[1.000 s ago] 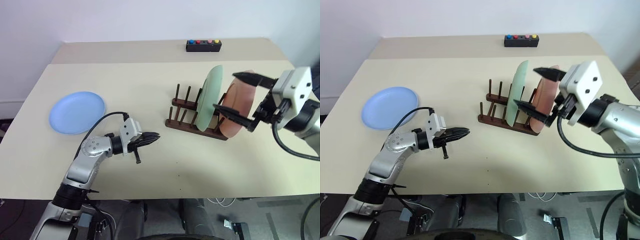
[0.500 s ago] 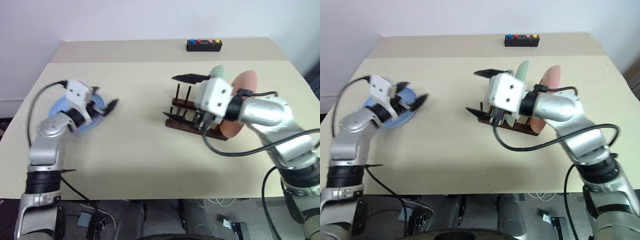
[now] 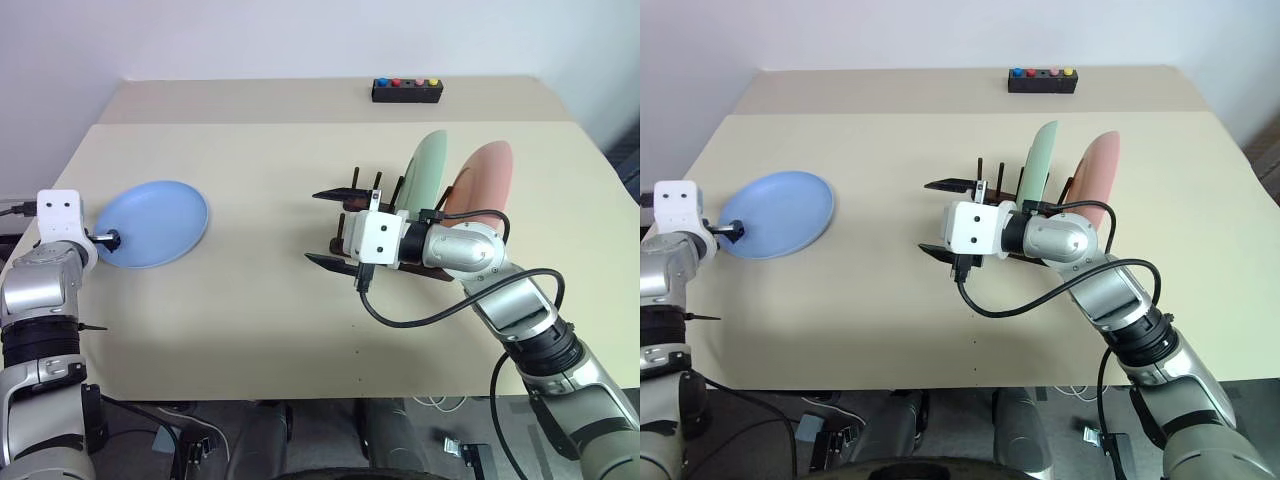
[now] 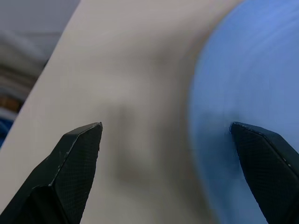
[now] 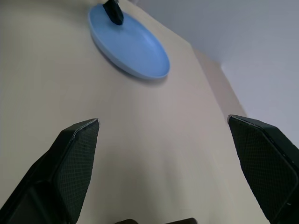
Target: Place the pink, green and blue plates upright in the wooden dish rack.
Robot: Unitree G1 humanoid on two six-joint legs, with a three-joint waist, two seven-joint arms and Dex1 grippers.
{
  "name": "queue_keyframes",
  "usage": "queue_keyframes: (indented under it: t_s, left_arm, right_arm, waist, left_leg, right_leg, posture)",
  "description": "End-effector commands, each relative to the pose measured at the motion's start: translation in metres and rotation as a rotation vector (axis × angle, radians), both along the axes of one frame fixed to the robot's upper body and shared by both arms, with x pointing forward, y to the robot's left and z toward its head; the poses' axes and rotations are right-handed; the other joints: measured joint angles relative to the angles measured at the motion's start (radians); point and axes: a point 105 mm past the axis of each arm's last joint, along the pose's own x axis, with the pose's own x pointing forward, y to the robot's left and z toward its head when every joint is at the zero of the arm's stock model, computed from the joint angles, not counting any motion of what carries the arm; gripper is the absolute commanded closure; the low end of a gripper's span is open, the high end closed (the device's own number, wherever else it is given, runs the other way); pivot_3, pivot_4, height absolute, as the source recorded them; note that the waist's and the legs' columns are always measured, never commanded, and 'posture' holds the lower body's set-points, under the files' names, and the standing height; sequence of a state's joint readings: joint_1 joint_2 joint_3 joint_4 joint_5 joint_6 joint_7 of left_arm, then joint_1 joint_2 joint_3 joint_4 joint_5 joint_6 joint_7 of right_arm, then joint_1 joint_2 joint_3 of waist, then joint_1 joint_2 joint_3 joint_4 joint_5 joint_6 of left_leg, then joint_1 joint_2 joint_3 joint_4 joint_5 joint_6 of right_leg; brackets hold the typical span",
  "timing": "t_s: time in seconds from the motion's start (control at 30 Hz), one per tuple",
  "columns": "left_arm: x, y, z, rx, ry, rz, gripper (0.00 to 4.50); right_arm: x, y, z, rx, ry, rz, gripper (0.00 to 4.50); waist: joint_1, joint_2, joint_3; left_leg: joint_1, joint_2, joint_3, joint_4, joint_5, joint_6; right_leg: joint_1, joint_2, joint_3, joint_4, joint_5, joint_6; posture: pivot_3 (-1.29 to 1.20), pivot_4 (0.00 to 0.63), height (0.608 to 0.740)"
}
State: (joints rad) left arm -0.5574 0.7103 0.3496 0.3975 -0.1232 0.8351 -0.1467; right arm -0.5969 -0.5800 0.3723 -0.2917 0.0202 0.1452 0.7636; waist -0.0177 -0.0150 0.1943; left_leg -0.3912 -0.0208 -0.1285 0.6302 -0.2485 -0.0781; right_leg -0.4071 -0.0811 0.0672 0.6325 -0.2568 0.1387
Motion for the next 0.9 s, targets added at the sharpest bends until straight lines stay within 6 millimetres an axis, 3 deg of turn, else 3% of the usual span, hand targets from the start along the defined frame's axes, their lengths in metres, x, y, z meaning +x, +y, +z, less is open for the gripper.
queue_keyframes:
  t_s: [0.03,0.13,0.33,0.4,0.47,0.53,0.7,0.8,0.9]
  left_arm:
    - [0.003,-0.005,0.006,-0.057,0.002,-0.041,0.01]
    - [0.008,-0.012,0.010,-0.091,-0.037,-0.065,0.81]
    - [0.016,-0.026,0.017,-0.126,-0.094,-0.096,3.79]
    - [0.017,-0.032,0.021,-0.132,-0.119,-0.109,4.43]
    - [0.018,-0.037,0.023,-0.133,-0.135,-0.121,4.43]
    - [0.025,-0.053,0.038,-0.126,-0.215,-0.176,4.43]
    - [0.035,-0.090,0.091,-0.116,-0.500,-0.247,4.43]
    - [0.038,-0.122,0.134,-0.016,-0.667,-0.321,4.43]
    - [0.036,-0.147,0.164,0.044,-0.790,-0.375,4.43]
  right_arm:
    - [-0.002,-0.001,0.009,0.029,-0.039,-0.002,0.00]
    - [-0.001,-0.003,0.008,0.031,-0.038,-0.014,0.00]
    - [0.000,-0.009,0.005,0.027,-0.034,-0.043,0.00]
    - [0.000,-0.010,0.004,0.027,-0.035,-0.049,0.00]
    - [0.001,-0.011,0.004,0.026,-0.037,-0.052,0.00]
    - [0.003,-0.012,0.005,0.022,-0.046,-0.061,0.00]
    - [0.008,-0.013,0.009,0.018,-0.089,-0.084,0.00]
    - [0.013,-0.010,0.017,0.025,-0.145,-0.095,0.00]
    - [0.016,-0.008,0.024,0.036,-0.194,-0.100,0.00]
  waist:
    - [-0.002,0.000,0.000]
    - [-0.003,0.000,0.000]
    - [-0.001,0.000,0.000]
    - [0.000,0.000,0.000]
    - [-0.001,0.000,0.000]
    - [0.001,0.000,0.000]
    - [0.004,-0.002,0.000]
    - [0.001,-0.003,0.000]
    - [0.001,-0.003,0.001]
  left_leg:
    - [0.000,0.000,0.000,0.000,0.000,0.000]
    - [0.000,0.000,0.000,-0.001,0.000,0.000]
    - [0.000,0.000,0.000,0.000,0.000,0.000]
    - [0.000,0.000,0.000,0.000,0.000,0.000]
    - [0.000,0.000,0.000,0.000,0.000,0.000]
    - [0.000,0.000,0.000,0.000,0.000,0.000]
    - [0.000,0.000,0.000,0.001,0.001,-0.001]
    - [0.000,0.000,0.000,0.000,0.001,-0.002]
    - [0.000,0.000,0.000,0.000,0.001,-0.002]
  right_leg:
    - [0.000,0.000,0.000,0.000,0.000,0.000]
    - [0.000,0.000,0.000,0.000,0.000,0.000]
    - [0.000,0.000,0.000,0.000,0.000,0.000]
    - [0.000,0.000,0.000,0.000,0.000,0.000]
    - [0.000,0.000,0.000,0.000,0.000,0.000]
    - [0.000,0.000,0.000,0.000,0.000,0.000]
    - [0.001,-0.001,0.000,0.000,0.001,0.000]
    - [0.000,-0.001,0.000,0.000,0.001,0.000]
    - [0.000,-0.001,0.000,0.000,0.001,0.000]
  posture:
    - [0.00,0.150,0.740]
    - [0.00,0.150,0.740]
    - [0.00,0.150,0.740]
    - [0.00,0.150,0.740]
    - [0.00,0.150,0.740]
    - [0.00,0.150,0.740]
    - [0.00,0.150,0.740]
    - [0.00,0.150,0.740]
    - [0.00,0.150,0.740]
